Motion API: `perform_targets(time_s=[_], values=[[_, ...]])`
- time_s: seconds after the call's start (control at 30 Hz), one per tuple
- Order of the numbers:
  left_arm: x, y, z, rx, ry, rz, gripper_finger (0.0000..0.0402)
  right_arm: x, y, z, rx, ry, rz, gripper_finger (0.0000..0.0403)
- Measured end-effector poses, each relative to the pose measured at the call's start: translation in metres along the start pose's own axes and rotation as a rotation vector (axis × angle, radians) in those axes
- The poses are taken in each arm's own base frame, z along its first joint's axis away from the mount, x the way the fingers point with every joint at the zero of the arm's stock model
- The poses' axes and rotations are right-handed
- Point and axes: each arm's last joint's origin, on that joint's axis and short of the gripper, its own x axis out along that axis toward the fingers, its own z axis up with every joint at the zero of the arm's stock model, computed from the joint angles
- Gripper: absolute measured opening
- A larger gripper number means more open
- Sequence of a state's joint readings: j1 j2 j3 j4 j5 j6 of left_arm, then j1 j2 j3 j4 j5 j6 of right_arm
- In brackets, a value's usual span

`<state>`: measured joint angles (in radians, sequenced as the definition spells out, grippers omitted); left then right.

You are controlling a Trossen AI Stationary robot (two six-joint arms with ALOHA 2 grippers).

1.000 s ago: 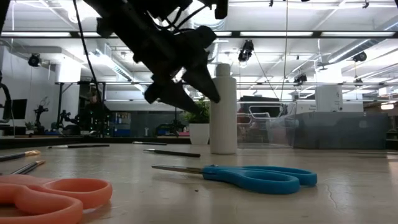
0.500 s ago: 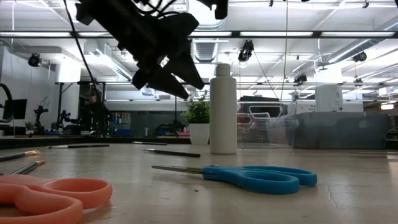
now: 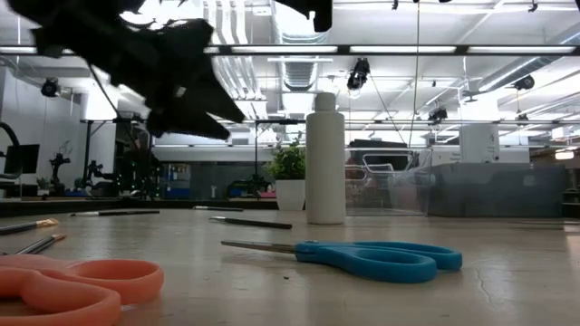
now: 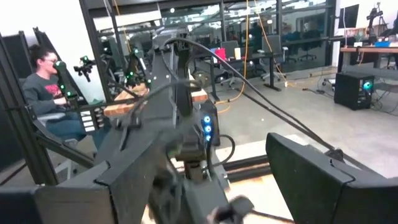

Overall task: Pick & Place Paint Supplies
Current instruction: Put the white paint bottle into the right transparent bin

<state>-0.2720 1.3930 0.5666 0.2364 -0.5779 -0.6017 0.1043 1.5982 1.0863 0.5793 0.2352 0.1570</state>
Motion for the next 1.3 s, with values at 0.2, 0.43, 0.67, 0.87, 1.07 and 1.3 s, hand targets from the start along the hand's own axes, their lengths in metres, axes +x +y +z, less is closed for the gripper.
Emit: perform_targets(time_s=[0.2,0.43,0.67,0.87,1.07,1.3], values=[[-0.029,0.02,-0.006,-0.059,-0.112,-0.082,0.0266,0.0,0.0,0.0,0.0,0.002,0.0,0.0295],[-0.055,0.027,-0.006,0.083,-0.325,-0.224,0.0266,0.0,0.0,-0.001,-0.001,0.005,-0.001,0.0295],[-0.069,0.038,-0.006,0.086,-0.346,-0.266,0.0266,0.0,0.0,-0.001,-0.002,0.007,-0.002,0.0295],[-0.073,0.045,-0.01,0.055,-0.309,-0.264,0.0266,0.0,0.0,-0.001,-0.002,0.008,-0.001,0.0295],[-0.073,0.045,-0.01,0.034,-0.301,-0.264,0.0266,0.0,0.0,-0.001,-0.002,0.007,-0.001,0.0295],[-0.073,0.045,-0.01,0.025,-0.301,-0.266,0.0266,0.0,0.0,-0.001,-0.002,0.007,-0.001,0.0295]])
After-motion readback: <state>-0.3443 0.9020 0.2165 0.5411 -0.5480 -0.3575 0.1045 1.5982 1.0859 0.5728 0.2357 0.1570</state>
